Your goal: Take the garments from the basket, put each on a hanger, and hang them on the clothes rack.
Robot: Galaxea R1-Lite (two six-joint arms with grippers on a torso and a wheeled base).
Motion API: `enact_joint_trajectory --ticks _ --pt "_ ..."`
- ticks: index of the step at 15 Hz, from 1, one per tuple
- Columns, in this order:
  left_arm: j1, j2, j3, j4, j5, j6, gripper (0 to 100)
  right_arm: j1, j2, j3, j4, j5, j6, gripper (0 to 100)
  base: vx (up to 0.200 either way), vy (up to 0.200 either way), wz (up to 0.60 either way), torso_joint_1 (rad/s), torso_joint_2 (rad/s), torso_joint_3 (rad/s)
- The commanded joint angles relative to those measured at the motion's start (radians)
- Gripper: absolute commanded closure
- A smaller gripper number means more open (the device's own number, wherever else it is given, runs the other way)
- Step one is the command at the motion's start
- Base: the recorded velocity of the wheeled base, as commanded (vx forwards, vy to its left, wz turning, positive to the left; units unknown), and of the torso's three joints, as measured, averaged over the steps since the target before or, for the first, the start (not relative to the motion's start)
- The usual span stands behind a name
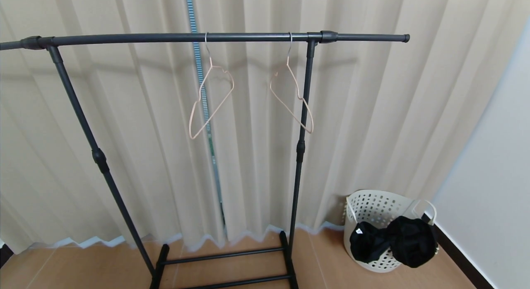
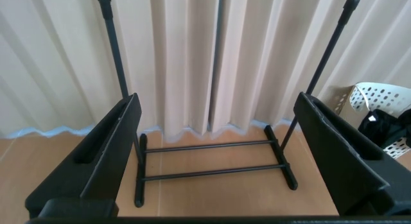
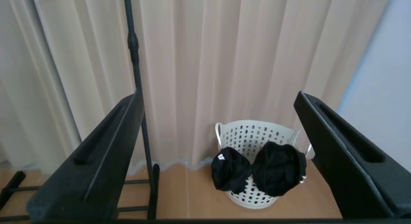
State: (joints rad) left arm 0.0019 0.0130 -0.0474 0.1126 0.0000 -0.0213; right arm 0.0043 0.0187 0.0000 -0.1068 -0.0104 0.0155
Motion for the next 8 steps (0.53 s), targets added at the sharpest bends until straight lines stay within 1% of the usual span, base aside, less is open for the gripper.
enact_joint_trajectory --ticks 1,5,8 --pt "0.001 0.001 0.000 -0.001 0.000 0.000 0 0.000 0.000 0.000 -0.001 0.000 0.000 0 0.000 0.000 0.00 -0.188 0.51 0.325" --pt "0.000 0.001 0.000 -0.001 0.000 0.000 0 0.000 0.000 0.000 -0.001 0.000 0.000 0 0.000 0.000 0.00 -0.160 0.49 0.333" --pt "0.001 0.001 0.000 -0.001 0.000 0.000 0 0.000 0.000 0.000 -0.001 0.000 0.000 0 0.000 0.000 0.00 -0.133 0.48 0.346"
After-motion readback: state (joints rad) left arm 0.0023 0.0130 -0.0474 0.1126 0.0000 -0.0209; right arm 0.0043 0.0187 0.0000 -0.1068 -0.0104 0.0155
